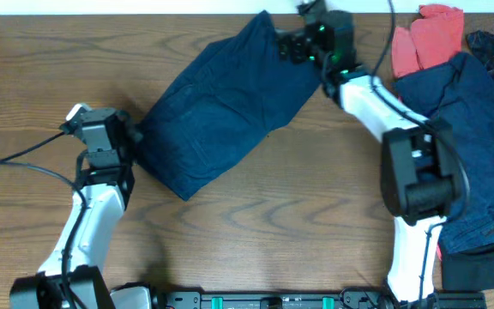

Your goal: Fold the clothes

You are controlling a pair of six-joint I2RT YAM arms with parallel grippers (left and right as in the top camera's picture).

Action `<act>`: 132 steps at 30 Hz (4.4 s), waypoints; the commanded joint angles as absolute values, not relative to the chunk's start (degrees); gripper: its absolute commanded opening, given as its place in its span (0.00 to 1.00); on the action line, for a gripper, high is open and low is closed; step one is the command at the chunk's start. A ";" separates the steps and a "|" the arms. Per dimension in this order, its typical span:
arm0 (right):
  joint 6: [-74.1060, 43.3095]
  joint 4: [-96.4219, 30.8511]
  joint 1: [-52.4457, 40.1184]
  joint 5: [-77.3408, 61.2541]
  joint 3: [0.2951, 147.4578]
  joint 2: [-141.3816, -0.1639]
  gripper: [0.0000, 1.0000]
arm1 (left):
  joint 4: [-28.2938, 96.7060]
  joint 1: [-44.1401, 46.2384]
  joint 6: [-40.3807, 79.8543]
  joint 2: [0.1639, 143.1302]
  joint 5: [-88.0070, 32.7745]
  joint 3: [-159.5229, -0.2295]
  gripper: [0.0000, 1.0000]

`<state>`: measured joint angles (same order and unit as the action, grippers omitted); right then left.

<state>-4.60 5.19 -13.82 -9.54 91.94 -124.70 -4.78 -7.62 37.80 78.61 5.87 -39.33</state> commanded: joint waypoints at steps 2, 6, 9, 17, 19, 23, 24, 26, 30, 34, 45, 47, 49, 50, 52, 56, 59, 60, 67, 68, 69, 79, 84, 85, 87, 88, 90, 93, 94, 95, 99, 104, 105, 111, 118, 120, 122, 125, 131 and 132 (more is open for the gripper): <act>-7.05 -10.09 -9.67 -9.45 92.53 -119.50 0.99 | -4.80 -7.16 33.82 76.93 -7.73 -39.64 0.23; -7.05 -22.59 -7.86 -9.45 92.53 -119.48 0.99 | -4.80 -5.56 27.18 77.95 -9.82 -39.62 0.30; -6.94 -28.34 -7.40 -9.39 92.53 -119.48 0.99 | -4.80 -5.52 25.74 80.20 -8.14 -39.62 0.33; -6.63 -35.29 -7.33 -9.23 92.53 -119.46 0.99 | -9.61 -7.38 26.15 88.44 -2.98 -39.62 0.42; -6.63 -35.86 -7.35 -9.23 92.53 -119.46 0.99 | -10.26 -7.38 26.15 90.43 -3.01 -39.62 0.42; -6.70 -36.42 -7.35 -9.23 92.53 -119.46 0.99 | -11.97 -7.38 26.15 92.12 -2.98 -39.62 0.43; -6.79 -36.51 -7.35 -9.23 92.53 -119.46 0.99 | -12.75 -7.38 26.15 92.12 -3.01 -39.62 0.43; -6.79 -36.62 -7.35 -9.23 92.53 -119.46 0.99 | -13.80 -7.38 26.13 92.09 -3.53 -39.62 0.41; -6.79 -36.62 -7.35 -9.23 92.53 -119.46 0.96 | -13.32 -7.38 26.13 92.12 -3.84 -39.62 0.06; -6.79 -36.69 -7.35 -9.23 92.53 -119.46 0.96 | -11.51 -7.38 26.13 92.09 -4.05 -39.62 0.06; -6.68 -36.73 -7.14 -9.17 92.53 -119.48 0.98 | 2.79 -7.38 26.15 78.02 -0.84 -39.62 0.06; -6.59 -36.73 -7.14 -9.13 92.53 -119.48 0.98 | 6.35 -7.38 26.26 74.35 3.03 -39.62 0.06; -6.59 -36.86 -7.14 -8.99 92.53 -119.48 0.98 | 9.76 -7.38 28.71 71.37 6.74 -39.62 0.06; -6.59 -36.91 -7.11 -8.99 92.53 -119.48 0.98 | 10.94 -7.38 30.09 70.78 7.44 -39.57 0.06; -6.59 -36.91 -7.03 -8.99 92.53 -119.48 0.98 | 13.19 -7.38 31.92 70.98 7.55 -39.46 0.06; -6.59 -36.88 -7.20 -8.99 92.53 -119.48 0.98 | 15.86 -7.35 36.40 73.93 7.35 -38.48 0.06; -6.59 -36.84 -7.18 -8.99 92.53 -119.48 0.99 | 15.75 -7.31 37.17 76.47 1.26 -38.46 0.06; -6.61 -36.84 -7.20 -9.02 92.51 -119.55 0.99 | 15.38 -7.31 37.17 77.17 -1.28 -38.46 0.06; -6.87 -36.80 -7.90 -18.46 92.44 -122.56 0.95 | 11.44 -7.25 36.69 81.80 -14.24 -38.46 0.06; -7.09 -36.47 -8.21 -18.94 92.44 -123.22 0.95 | 11.05 -7.25 36.07 82.06 -15.38 -38.46 0.06; -7.66 -36.01 -8.47 -18.92 92.44 -123.92 0.96 | 10.76 -7.16 35.59 82.17 -16.12 -38.46 0.06; -12.14 -22.39 -10.57 -21.71 92.44 -130.87 0.90 | 8.45 -3.36 32.80 82.19 -18.44 -38.48 0.06; -16.93 -14.28 -12.43 -21.69 92.44 -135.63 0.86 | 8.80 -1.52 32.80 82.19 -18.41 -38.48 0.06; -17.23 -12.53 -12.84 -21.71 92.44 -136.73 0.86 | 8.91 -1.32 32.80 82.19 -18.41 -38.48 0.06; -17.72 -9.74 -13.50 -21.69 92.44 -138.19 0.86 | 8.93 -1.13 32.80 82.21 -18.41 -38.48 0.06; -17.80 -8.21 -13.78 -21.67 92.47 -138.85 0.86 | 8.95 -1.15 32.82 82.21 -18.41 -38.48 0.06; -17.80 -4.36 -14.26 -21.65 92.47 -139.74 0.86 | 9.10 -1.15 32.80 82.21 -18.41 -38.46 0.06; -17.80 0.62 -14.57 -21.65 92.47 -139.83 0.82 | 9.13 -1.15 32.80 82.28 -18.41 -38.46 0.06; -17.78 2.44 -14.74 -21.67 92.47 -139.83 0.73 | 9.13 -1.15 32.80 82.35 -18.41 -38.48 0.06; -17.80 3.60 -14.92 -21.69 92.47 -139.83 0.63 | 9.13 -1.15 32.80 82.43 -18.39 -38.46 0.06; -17.76 2.39 -15.07 -20.58 92.47 -139.83 0.08 | 9.50 -1.15 32.80 82.70 -18.39 -38.46 0.06; -17.76 -10.07 -12.27 -13.76 92.47 -137.16 0.01 | 11.18 -1.15 30.26 82.70 -18.41 -38.46 0.06; -17.76 -13.91 -11.49 -11.88 92.47 -136.03 0.01 | 11.57 -1.15 29.71 82.70 -18.44 -38.46 0.06; -17.76 -40.49 -6.76 -5.98 92.47 -125.89 0.01 | 13.15 -1.15 25.85 82.70 -18.44 -38.48 0.06; -17.78 -66.19 -6.07 -6.66 92.47 -118.80 0.13 | 12.34 -1.15 25.52 82.70 -18.46 -38.48 0.13; -17.76 -69.23 -6.68 -6.63 92.47 -118.74 0.19 | 10.48 -1.15 25.52 82.70 -18.83 -38.48 0.17; -17.76 -70.46 -7.14 -6.31 92.47 -118.74 0.30 | 7.66 -1.15 25.52 82.70 -20.40 -38.48 0.26; -17.56 -70.39 -7.01 -6.20 92.99 -118.43 0.34 | 1.61 -1.15 25.50 82.70 -24.53 -38.52 0.35; -16.86 -70.30 -4.40 -6.20 95.98 -115.09 0.42 | 0.58 -1.15 23.22 83.44 -24.86 -42.57 0.40; -16.53 -69.49 -3.79 -6.20 96.49 -114.13 0.49 | 0.58 -1.15 22.63 84.09 -24.86 -43.94 0.40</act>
